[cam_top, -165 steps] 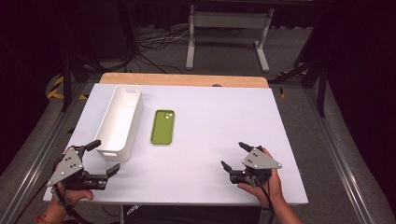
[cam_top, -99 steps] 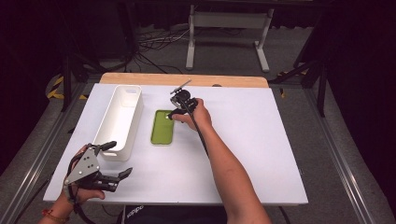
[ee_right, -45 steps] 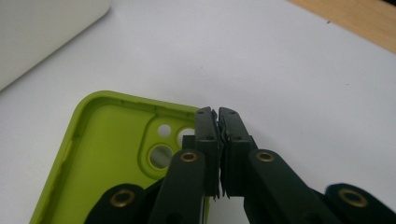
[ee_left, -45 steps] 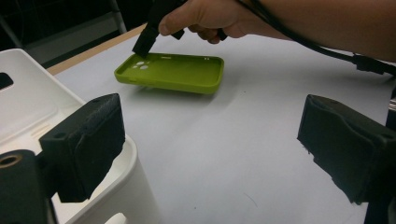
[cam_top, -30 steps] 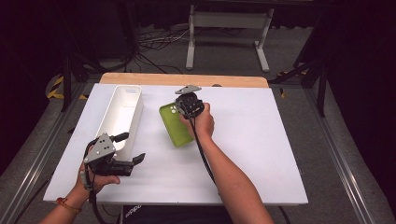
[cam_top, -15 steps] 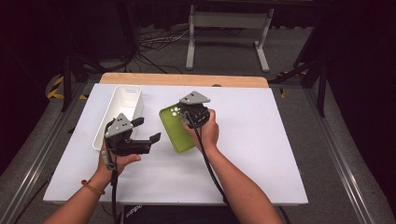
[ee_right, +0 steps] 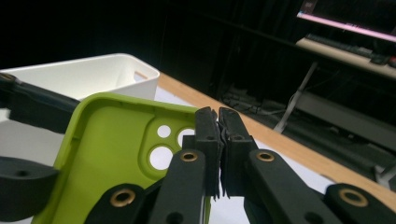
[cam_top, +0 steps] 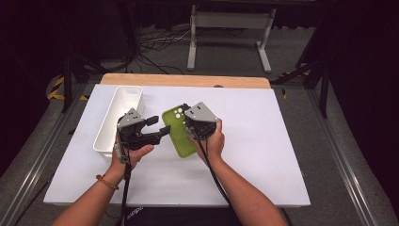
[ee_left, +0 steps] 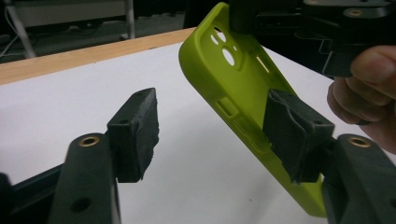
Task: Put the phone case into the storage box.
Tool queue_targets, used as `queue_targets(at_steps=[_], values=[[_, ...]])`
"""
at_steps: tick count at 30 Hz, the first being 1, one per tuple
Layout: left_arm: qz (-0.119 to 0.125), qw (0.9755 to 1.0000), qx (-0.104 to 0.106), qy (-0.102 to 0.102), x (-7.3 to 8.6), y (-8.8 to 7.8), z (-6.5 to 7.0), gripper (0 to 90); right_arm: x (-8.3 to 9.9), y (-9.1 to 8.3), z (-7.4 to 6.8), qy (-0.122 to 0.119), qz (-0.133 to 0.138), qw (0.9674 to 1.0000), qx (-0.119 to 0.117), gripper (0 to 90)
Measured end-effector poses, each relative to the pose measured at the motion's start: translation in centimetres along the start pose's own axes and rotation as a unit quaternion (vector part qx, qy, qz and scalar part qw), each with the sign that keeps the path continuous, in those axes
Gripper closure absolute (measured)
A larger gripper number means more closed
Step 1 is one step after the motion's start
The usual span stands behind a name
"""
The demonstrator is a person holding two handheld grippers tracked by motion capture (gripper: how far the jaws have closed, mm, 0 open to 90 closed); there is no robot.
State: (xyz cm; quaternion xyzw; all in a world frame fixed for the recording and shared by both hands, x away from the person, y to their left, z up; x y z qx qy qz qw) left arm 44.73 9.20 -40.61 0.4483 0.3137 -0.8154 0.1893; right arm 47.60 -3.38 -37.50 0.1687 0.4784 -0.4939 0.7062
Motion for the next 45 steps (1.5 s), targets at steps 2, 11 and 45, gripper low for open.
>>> queue_targets(at_steps=[2,11,45], values=[[0.006,0.9999,0.01,0.001,-0.1,0.0,0.3,47.9,-0.1,-0.4,0.1,0.002,0.014,0.9999,0.008,88.1],[0.02,0.9995,0.024,0.007,-0.7,-0.1,0.7,65.5,-0.5,-1.4,-0.1,-0.001,0.047,0.9986,0.024,87.7],[0.08,0.9953,-0.007,0.054,-2.3,-2.4,0.6,79.3,-0.2,-5.3,-0.5,0.043,0.076,0.9925,-0.085,71.6]])
Point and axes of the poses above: each handheld gripper's, and its own axes: y roughly forward along the jaws, x roughly out of its underside, z roughly to its right, the point moved 8 cm from there along y, roughly forward along the jaws, and after that the axes turned 15 degrees about -y, right-handed, at the moved point
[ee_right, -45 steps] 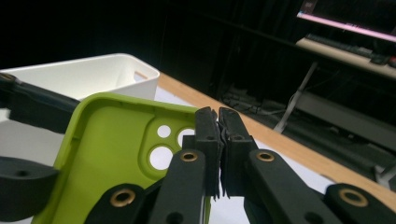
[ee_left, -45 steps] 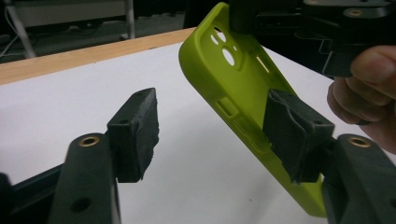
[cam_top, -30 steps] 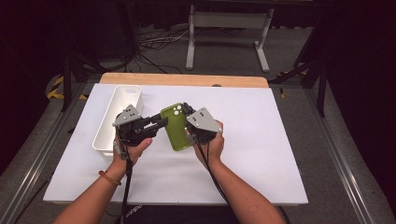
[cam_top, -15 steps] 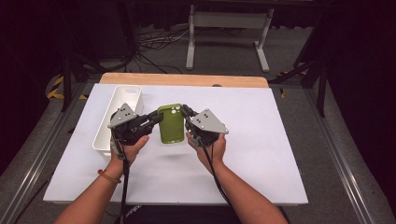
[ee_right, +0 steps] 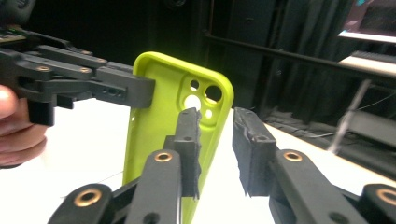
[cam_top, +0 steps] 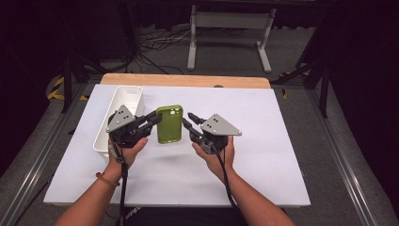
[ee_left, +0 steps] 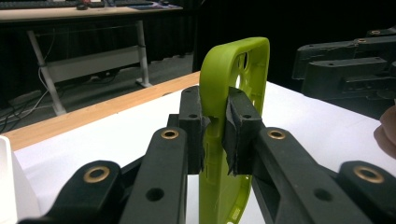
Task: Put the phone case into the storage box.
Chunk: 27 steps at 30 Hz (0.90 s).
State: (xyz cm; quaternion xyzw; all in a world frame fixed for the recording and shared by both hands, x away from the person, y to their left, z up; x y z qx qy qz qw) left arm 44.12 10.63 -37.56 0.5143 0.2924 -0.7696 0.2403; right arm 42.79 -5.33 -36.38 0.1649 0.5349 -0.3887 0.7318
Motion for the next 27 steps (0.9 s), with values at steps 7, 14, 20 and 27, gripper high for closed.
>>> queue_targets(at_steps=[7,14,20,27], values=[[0.003,1.0,-0.008,0.003,-0.1,-0.4,-0.7,79.4,1.0,-1.9,0.5,-0.028,-0.007,0.9996,-0.004,68.4],[0.007,0.9998,-0.012,0.012,-0.3,-0.5,-0.8,79.5,2.3,-3.6,0.8,-0.046,-0.006,0.9986,-0.025,62.9],[0.01,0.9998,-0.011,0.015,-0.5,-0.6,-0.9,79.5,3.6,-5.0,1.1,-0.057,-0.02,0.9976,-0.034,50.4],[0.013,0.9996,-0.012,0.02,-0.7,-1.0,-1.0,79.5,5.4,-6.7,0.7,-0.074,-0.041,0.9956,-0.04,34.7]])
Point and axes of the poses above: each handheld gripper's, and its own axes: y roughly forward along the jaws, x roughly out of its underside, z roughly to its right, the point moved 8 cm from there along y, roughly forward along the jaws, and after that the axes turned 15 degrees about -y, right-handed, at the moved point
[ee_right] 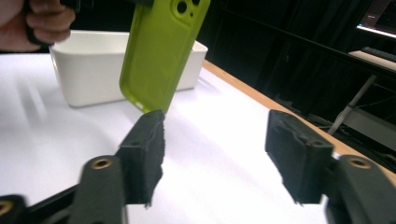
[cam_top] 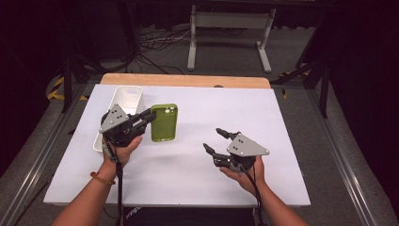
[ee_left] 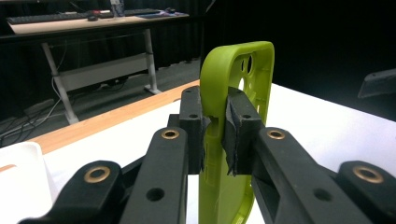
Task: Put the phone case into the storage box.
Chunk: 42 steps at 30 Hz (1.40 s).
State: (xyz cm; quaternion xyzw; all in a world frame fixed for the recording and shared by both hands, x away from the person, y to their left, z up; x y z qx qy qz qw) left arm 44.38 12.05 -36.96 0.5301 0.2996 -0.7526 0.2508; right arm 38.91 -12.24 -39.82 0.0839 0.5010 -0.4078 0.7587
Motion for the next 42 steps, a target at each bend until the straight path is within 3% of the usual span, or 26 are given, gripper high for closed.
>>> queue_targets(at_steps=[9,19,22,25,33,37,42], values=[[0.011,0.9999,-0.001,-0.002,-0.6,-0.5,-0.5,79.5,2.7,-1.5,-1.5,-0.008,-0.017,0.9997,-0.017,25.4],[0.028,0.9996,-0.009,-0.004,-1.6,-1.6,-1.5,79.5,4.3,-2.6,-1.5,0.003,-0.012,0.9999,0.004,18.0],[0.028,0.9995,-0.011,-0.004,-1.8,-2.1,-1.8,79.5,4.6,-2.7,-1.4,-0.002,-0.014,0.9999,0.009,16.1],[0.033,0.9994,-0.013,0.0,-2.1,-2.6,-2.3,79.5,5.1,-2.9,-1.5,-0.028,-0.015,0.9994,0.011,14.7],[0.038,0.9991,-0.022,0.0,-2.6,-3.6,-3.7,79.6,5.9,-3.0,-0.8,-0.01,-0.021,0.9995,0.019,14.1],[0.044,0.9988,-0.016,-0.01,-2.8,-3.8,-4.0,79.5,6.1,-3.2,-0.6,-0.008,-0.022,0.9995,0.023,14.1],[0.048,0.9986,-0.019,0.003,-3.4,-4.6,-4.2,79.5,6.3,-3.3,-0.6,-0.002,-0.024,0.9995,0.021,14.1]])
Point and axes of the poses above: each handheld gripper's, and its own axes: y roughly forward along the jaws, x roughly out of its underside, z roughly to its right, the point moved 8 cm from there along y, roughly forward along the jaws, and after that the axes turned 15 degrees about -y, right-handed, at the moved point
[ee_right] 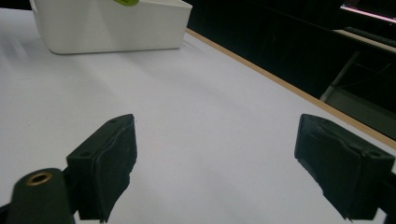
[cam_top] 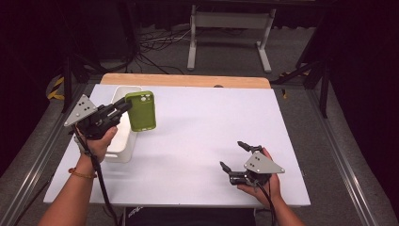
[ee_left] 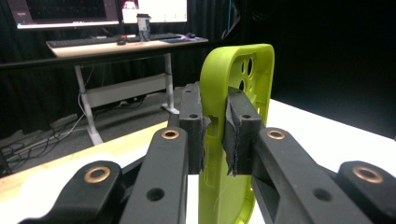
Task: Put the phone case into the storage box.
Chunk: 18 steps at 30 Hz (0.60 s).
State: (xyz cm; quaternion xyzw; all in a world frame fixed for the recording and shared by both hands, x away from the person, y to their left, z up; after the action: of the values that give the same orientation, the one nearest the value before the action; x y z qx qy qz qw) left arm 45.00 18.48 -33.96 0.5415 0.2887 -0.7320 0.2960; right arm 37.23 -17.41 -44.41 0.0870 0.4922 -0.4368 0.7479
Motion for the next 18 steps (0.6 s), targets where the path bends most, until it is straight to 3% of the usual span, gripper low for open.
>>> queue_targets(at_steps=[8,18], values=[[0.01,0.9999,-0.003,0.002,-0.7,-1.1,-1.0,79.6,-0.2,-0.5,0.5,0.013,0.012,0.9998,0.012,15.1],[0.01,0.9999,-0.004,0.003,-0.6,-1.1,-2.1,79.6,-0.1,-0.4,0.4,0.008,0.006,0.9999,0.011,15.1]])
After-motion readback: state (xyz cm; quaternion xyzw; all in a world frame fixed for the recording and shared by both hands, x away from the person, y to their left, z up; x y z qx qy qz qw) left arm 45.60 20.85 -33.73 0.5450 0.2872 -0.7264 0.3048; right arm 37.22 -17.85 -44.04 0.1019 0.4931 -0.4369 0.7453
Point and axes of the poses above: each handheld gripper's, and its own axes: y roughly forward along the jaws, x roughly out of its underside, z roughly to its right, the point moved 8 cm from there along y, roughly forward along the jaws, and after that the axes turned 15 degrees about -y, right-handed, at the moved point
